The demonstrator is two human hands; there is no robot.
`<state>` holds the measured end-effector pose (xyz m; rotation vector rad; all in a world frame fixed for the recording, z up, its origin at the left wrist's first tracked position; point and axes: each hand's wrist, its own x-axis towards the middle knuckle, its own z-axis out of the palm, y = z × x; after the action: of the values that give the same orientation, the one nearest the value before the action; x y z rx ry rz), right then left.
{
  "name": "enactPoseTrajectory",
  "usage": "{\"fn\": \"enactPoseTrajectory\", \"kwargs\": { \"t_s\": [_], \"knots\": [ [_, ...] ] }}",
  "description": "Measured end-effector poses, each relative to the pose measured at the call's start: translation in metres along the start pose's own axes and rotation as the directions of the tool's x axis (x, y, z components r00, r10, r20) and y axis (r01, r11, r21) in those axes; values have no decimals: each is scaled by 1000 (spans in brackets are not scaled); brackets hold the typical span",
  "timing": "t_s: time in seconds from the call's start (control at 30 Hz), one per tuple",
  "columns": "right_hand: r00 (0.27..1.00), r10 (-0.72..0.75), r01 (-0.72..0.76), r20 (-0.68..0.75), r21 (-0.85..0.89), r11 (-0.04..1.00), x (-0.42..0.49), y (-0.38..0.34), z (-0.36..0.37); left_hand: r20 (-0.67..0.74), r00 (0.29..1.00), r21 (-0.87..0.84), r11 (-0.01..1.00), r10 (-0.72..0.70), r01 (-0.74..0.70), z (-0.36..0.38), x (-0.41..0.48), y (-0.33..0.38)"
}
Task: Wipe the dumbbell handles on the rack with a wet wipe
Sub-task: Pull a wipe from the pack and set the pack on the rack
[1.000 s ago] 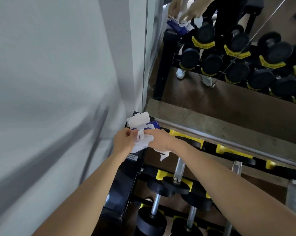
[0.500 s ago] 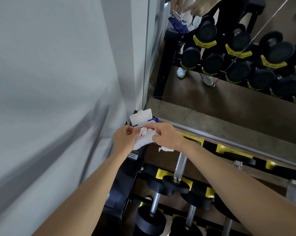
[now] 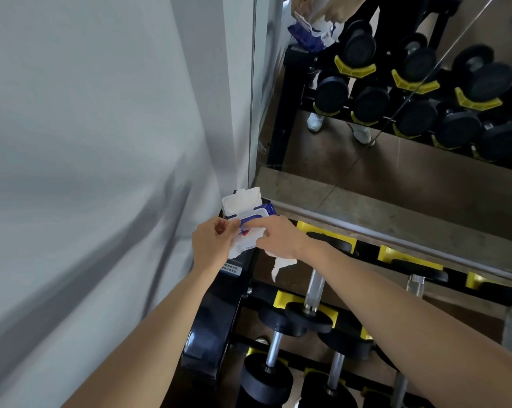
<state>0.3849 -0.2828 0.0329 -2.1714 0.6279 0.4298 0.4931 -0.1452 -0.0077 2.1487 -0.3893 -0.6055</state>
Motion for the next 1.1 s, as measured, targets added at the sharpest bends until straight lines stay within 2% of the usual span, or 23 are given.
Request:
{"fn": "enactPoseTrajectory", "kwargs": {
  "t_s": [0.1, 0.17, 0.2, 0.27, 0.33, 0.4, 0.47, 0.53, 0.67, 0.73, 0.93, 1.0, 1.03, 1.1],
  "knots": [
    [993, 41, -38, -113, 30, 999, -7, 15, 0, 4, 996, -148, 985, -94, 93, 3, -3, 4],
    [987, 71, -65, -142, 47, 997, -10, 22, 3, 67, 997, -177, 982, -50, 61, 6, -9, 7],
    [984, 84, -74, -154, 74, 995, -11, 24, 5, 99, 995, -135, 991, 23, -9, 6, -12, 6],
    [985, 86, -70, -150, 105, 992, -13, 28, 7, 129, 954, 105, 953, 270, -283, 7, -14, -9],
    [989, 73, -61, -130, 89, 994, -13, 31, 11, 194, 860, 375, 775, 472, -509, 10, -12, -33],
    [989, 81, -74, -123, 63, 995, -11, 35, 15, 284, 822, 538, 627, 494, -563, 14, -16, -49],
    [988, 92, -88, -123, 39, 995, -8, 38, 19, 350, 832, 615, 564, 430, -550, 17, -24, -52],
    [991, 91, -92, -103, -5, 996, -5, 42, 23, 371, 846, 621, 575, 383, -533, 21, -31, -48],
    [989, 93, -97, -113, -33, 995, 0, 46, 28, 305, 908, 576, 704, 286, -415, 36, -41, -35],
    [988, 99, -104, -117, -41, 994, 1, 47, 30, 289, 927, 576, 730, 239, -368, 38, -44, -31],
    [992, 95, -98, -78, -35, 995, -4, 48, 30, 404, 895, 579, 705, 189, -410, 38, -44, -15],
    [993, 100, -98, -68, 28, 995, -7, 49, 28, 415, 894, 563, 724, 170, -399, 32, -43, -14],
    [992, 102, -96, -68, 80, 992, -9, 50, 28, 398, 896, 560, 722, 196, -406, 26, -42, -15],
    [990, 109, -94, -88, 168, 981, -14, 51, 27, 330, 879, 589, 652, 345, -477, 12, -39, -20]
  ]
}}
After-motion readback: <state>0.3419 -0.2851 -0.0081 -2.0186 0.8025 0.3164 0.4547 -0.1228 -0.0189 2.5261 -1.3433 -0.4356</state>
